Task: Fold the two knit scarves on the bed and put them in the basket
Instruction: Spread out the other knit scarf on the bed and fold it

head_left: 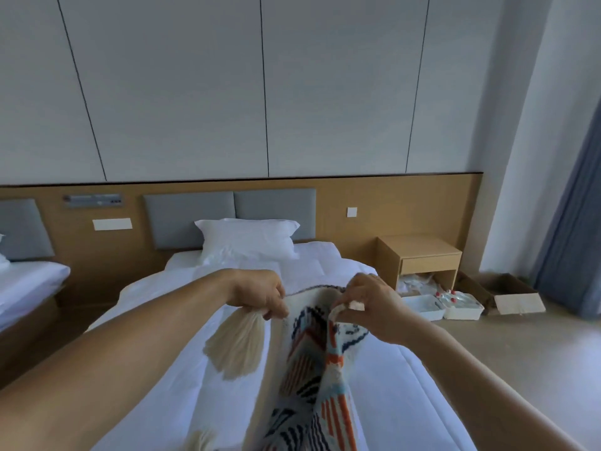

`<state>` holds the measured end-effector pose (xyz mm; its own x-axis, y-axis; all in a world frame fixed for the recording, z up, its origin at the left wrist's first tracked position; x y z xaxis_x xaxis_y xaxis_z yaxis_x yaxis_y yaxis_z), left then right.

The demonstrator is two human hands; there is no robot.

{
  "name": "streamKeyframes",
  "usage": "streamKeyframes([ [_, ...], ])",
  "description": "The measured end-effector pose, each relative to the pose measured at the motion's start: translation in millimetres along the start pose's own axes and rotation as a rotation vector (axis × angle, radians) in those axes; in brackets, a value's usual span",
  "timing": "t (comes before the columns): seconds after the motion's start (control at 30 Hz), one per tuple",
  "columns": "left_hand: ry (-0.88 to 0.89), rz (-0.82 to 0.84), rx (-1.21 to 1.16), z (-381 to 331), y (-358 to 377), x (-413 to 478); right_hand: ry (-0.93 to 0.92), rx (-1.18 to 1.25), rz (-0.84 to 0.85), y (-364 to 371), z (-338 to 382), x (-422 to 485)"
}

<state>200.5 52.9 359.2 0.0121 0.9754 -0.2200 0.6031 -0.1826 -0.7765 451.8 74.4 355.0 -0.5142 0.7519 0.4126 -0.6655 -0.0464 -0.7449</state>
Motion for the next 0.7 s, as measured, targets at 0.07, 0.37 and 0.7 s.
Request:
streamKeyframes([
  [0.07,0.007,0.017,0.025,-3,1,-10,-0.044,0.030,0.050,8,15,2],
  [0.37,0.022,-0.024,-0.169,-10,-12,-52,0.037,0.333,0.135,49,60,16],
  [0.7,-0.011,0.040,-0.154,-8,-18,-77,-0.065,0.177,0.147,62,89,29],
])
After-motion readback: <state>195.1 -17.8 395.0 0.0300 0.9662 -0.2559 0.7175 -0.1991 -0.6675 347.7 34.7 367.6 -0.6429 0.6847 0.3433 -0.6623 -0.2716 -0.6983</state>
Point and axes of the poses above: each hand's wrist, its own x-axis towards the middle knuckle, its own y-axis out of the palm, z = x × y, the point moved 2 cm from there along x, towards the middle knuckle, and after that the axes turned 11 degrees about -z, right-handed, at the moved point
